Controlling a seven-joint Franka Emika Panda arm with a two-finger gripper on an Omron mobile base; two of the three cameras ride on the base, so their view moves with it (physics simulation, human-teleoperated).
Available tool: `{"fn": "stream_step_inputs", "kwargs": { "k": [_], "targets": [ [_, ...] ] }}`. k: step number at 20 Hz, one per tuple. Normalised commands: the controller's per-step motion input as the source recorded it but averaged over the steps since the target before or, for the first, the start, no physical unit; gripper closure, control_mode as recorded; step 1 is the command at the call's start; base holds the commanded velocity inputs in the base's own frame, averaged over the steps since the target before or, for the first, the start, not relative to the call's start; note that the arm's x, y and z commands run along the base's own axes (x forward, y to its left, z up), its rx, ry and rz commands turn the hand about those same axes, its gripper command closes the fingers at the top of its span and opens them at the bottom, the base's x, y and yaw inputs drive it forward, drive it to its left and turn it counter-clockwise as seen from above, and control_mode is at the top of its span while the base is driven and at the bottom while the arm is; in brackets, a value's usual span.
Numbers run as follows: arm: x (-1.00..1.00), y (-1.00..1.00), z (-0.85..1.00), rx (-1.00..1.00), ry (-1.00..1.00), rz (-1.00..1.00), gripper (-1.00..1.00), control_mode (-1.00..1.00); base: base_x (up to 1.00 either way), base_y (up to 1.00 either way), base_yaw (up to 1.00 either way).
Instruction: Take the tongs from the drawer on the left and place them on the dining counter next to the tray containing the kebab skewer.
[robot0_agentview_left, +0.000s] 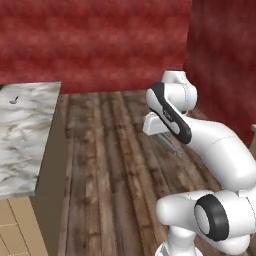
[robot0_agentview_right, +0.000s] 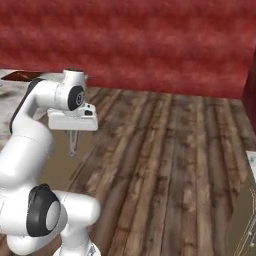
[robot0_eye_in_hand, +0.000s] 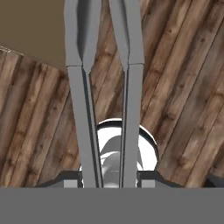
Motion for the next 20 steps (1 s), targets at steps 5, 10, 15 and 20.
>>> {"fn": "stream_step_inputs", "kwargs": {
  "k": [5, 10, 15, 20],
  "targets": [
    [0.00, 0.00, 0.00, 0.00, 0.00, 0.00, 1.00, 1.00, 0.87, -0.71, 0.60],
    [0.00, 0.00, 0.00, 0.00, 0.00, 0.00, 1.00, 1.00, 0.91, -0.75, 0.57],
    [0.00, 0.00, 0.00, 0.00, 0.00, 0.00, 1.00, 1.00, 0.63, -0.92, 0.48],
    [0.00, 0.00, 0.00, 0.00, 0.00, 0.00, 1.00, 1.00, 0.71, -0.99, 0.41]
  ]
}}
